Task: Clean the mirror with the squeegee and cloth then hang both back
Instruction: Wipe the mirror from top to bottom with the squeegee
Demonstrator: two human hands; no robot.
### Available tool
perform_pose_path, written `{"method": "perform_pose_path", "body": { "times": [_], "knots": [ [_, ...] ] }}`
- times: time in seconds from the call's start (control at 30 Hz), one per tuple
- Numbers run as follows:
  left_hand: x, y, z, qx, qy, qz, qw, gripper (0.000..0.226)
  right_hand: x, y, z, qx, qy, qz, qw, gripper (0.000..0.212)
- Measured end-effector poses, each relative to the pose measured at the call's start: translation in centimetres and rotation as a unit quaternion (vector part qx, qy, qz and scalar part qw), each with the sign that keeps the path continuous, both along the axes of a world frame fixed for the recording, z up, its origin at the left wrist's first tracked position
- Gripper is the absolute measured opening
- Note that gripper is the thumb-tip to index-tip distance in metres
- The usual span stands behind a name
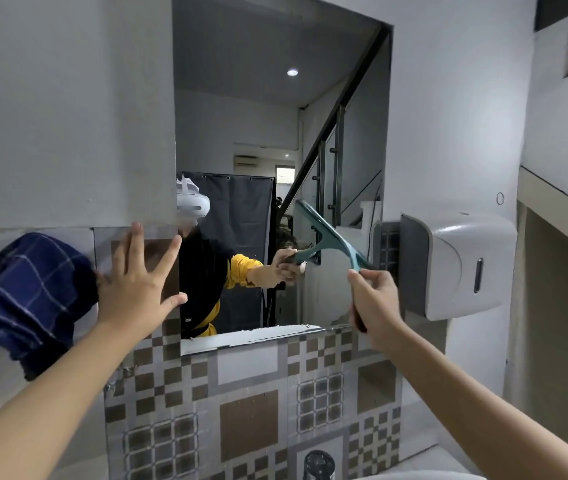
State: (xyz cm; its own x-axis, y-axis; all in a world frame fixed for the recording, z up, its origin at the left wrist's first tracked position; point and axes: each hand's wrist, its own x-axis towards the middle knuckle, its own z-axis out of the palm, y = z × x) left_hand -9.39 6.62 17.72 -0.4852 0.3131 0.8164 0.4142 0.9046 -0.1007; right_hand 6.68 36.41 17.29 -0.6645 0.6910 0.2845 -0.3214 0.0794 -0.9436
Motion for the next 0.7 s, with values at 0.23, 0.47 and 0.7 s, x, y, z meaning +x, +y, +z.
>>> {"method": "perform_pose_path", "body": {
  "times": [0.23,0.47,0.7],
  "knots": [
    [0.2,-0.4,-0.2,-0.005,0.006,-0.010,1.000,0.102,-2.4,-8.9,0.2,-0.158,0.052,0.035,0.985,0.019],
    [0.2,-0.8,-3.3,-0.037,0.015,-0.025,0.999,0.099,-5.0,-13.9,-0.5,-0.175,0.094,0.011,0.980,0.017],
    [0.7,-1.0,-4.2,-0.030,0.034,-0.039,0.998,0.107,-5.7,-19.6,-1.3,-0.084,0.123,0.029,0.988,0.019]
  ]
}}
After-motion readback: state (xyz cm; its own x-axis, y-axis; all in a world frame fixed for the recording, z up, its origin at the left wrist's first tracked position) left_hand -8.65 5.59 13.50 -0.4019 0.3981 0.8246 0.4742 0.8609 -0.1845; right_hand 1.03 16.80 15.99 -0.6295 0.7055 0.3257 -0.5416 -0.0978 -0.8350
